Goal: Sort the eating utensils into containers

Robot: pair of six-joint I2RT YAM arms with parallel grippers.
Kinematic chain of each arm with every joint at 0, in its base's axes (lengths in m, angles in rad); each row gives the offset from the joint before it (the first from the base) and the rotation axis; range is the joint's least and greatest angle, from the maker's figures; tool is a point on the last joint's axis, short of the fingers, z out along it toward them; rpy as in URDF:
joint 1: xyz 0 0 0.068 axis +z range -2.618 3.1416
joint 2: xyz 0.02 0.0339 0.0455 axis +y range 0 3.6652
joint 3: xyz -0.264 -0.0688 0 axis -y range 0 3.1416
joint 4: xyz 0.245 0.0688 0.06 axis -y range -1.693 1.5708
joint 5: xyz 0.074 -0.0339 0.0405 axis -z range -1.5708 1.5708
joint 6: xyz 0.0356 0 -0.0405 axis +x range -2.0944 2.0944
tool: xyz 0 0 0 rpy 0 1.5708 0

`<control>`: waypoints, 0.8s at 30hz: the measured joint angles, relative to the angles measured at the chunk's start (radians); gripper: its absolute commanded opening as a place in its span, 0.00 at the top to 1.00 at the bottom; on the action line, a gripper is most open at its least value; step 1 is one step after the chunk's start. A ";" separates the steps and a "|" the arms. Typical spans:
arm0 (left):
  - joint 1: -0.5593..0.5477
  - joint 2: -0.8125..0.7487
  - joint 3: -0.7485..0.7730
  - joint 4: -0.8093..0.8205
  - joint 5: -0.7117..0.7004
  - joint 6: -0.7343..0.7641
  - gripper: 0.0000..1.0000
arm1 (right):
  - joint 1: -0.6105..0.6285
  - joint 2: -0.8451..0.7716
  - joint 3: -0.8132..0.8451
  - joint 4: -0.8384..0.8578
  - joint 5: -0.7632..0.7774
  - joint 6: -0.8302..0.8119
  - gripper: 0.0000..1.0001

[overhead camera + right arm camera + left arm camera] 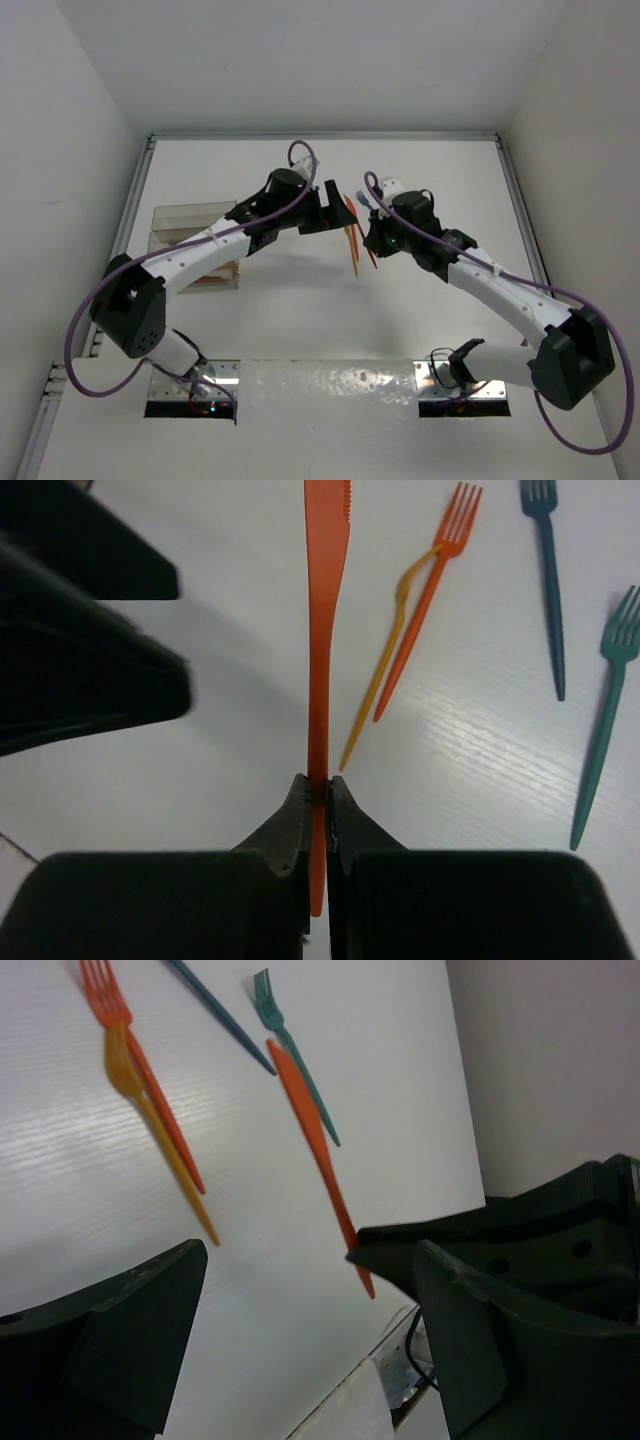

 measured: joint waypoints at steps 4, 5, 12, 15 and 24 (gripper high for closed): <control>-0.035 0.066 0.050 0.030 -0.012 -0.036 0.23 | 0.001 -0.039 -0.014 -0.013 -0.053 0.000 1.00; -0.042 0.085 0.064 0.037 -0.016 -0.045 0.27 | 0.001 -0.047 -0.016 -0.015 -0.063 0.000 1.00; -0.070 0.171 0.106 0.051 -0.033 -0.109 0.67 | 0.001 -0.075 -0.023 -0.029 -0.094 0.001 1.00; -0.074 0.178 0.106 0.053 -0.036 -0.142 0.94 | 0.001 -0.076 -0.024 -0.034 -0.096 0.000 0.96; -0.058 0.136 0.068 0.063 -0.110 -0.219 1.00 | 0.001 -0.075 -0.027 -0.036 -0.079 -0.006 0.44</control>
